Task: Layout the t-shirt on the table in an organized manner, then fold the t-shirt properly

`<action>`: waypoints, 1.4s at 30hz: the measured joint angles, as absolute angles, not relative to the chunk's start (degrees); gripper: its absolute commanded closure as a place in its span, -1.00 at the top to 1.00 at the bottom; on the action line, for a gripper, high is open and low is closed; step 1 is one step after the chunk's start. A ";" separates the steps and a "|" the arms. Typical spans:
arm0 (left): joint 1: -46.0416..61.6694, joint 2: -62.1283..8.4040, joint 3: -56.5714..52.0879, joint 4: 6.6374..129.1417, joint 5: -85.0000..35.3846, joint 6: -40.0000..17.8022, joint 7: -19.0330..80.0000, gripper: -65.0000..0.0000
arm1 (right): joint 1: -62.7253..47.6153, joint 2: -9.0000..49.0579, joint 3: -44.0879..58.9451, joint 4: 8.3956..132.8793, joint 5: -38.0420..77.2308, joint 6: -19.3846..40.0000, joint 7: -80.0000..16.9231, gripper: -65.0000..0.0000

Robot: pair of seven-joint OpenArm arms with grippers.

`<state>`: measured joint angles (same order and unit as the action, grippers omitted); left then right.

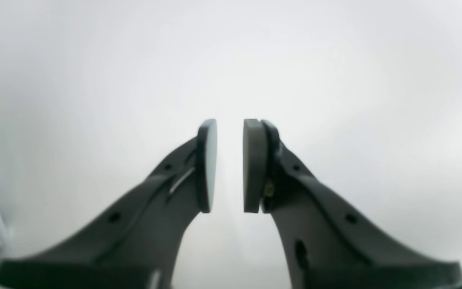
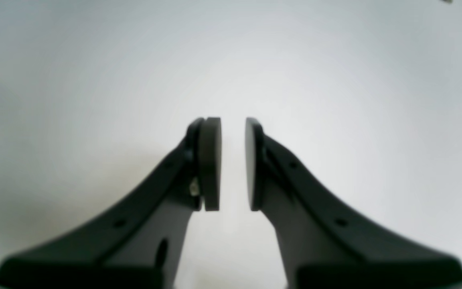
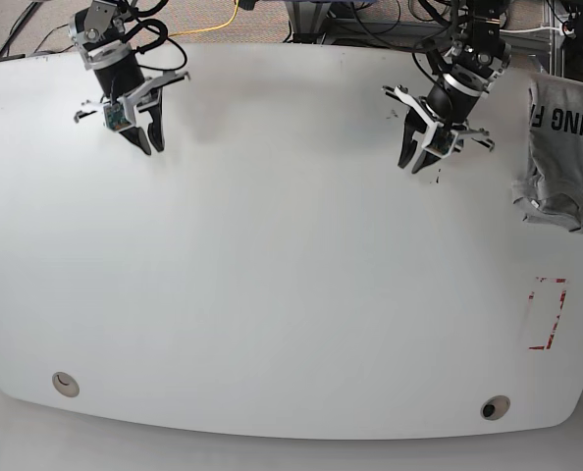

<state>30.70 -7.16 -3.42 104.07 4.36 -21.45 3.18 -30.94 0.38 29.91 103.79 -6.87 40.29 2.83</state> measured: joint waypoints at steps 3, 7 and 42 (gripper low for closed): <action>35.68 -6.98 -3.25 107.22 4.14 -21.54 3.03 -0.70 | -36.05 -0.71 29.98 103.81 -3.84 39.86 3.31 -0.71; 40.97 -7.03 -3.31 109.80 4.10 -21.54 2.98 -0.70 | -42.15 -1.50 30.00 104.84 -0.89 39.88 3.92 -0.71; 54.87 -8.10 -4.80 90.65 3.86 -20.82 13.63 -0.71 | -64.20 -4.05 21.08 86.87 4.82 39.40 4.93 -0.71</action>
<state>54.87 -8.10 -4.80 90.65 3.86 -20.82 13.63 -64.20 -4.05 21.08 86.87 4.82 39.40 4.93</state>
